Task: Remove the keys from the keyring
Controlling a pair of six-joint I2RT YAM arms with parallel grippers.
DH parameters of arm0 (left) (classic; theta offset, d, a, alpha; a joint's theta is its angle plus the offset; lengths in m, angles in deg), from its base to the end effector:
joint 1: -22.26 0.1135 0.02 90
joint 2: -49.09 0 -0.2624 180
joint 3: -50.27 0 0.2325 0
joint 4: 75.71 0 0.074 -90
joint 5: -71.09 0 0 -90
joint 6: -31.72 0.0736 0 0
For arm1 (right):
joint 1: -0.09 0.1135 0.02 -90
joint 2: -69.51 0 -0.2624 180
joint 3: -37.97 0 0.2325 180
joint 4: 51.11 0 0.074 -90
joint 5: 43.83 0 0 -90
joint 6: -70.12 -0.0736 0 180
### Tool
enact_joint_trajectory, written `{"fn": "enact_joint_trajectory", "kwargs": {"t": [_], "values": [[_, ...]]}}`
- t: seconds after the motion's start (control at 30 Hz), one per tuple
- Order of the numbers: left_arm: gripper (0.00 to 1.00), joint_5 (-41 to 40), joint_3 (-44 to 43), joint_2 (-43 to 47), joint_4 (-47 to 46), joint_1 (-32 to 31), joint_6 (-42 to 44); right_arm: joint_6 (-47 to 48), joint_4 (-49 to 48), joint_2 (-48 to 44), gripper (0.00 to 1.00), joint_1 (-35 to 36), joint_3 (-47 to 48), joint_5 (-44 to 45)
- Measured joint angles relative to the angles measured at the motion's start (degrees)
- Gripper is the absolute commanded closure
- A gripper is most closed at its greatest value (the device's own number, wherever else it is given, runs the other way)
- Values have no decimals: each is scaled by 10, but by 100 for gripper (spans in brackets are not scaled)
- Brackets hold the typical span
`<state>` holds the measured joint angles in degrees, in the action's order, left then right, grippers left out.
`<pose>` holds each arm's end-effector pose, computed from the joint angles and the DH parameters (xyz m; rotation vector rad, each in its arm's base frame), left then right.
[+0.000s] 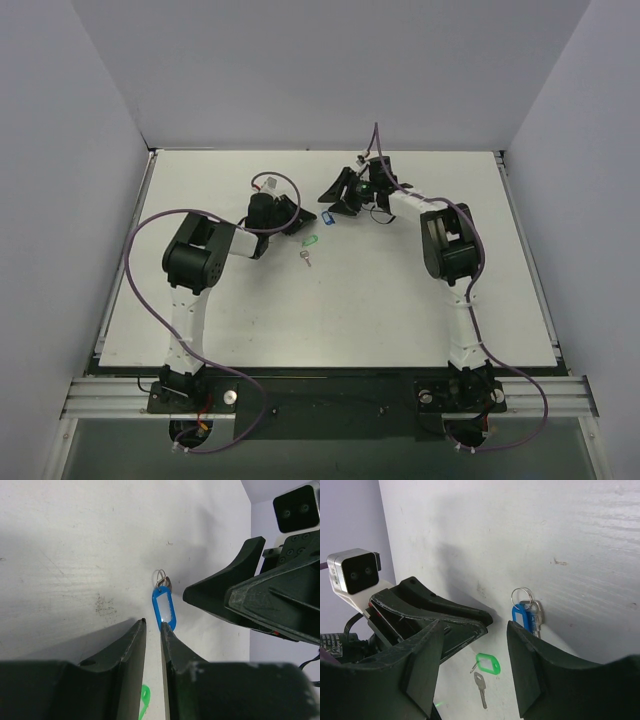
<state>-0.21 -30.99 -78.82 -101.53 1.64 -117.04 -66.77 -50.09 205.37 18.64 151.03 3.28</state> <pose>0.4364 -0.1894 0.1004 -0.4627 2.0712 -1.1957 0.4957 0.2192 0.1545 -0.0071 2.1782 1.4406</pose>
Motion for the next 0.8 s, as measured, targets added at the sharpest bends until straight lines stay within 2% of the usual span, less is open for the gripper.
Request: {"fn": "enact_joint_trajectory", "kwargs": {"t": [0.47, 0.8], "values": [[75, 3, -23, -18, 3, 0, -1, 68, 74, 0, 52, -4, 6, 35], [75, 11, -41, -34, 2, 0, -6, 78, 73, 0, 55, 18, 6, 30]]}}
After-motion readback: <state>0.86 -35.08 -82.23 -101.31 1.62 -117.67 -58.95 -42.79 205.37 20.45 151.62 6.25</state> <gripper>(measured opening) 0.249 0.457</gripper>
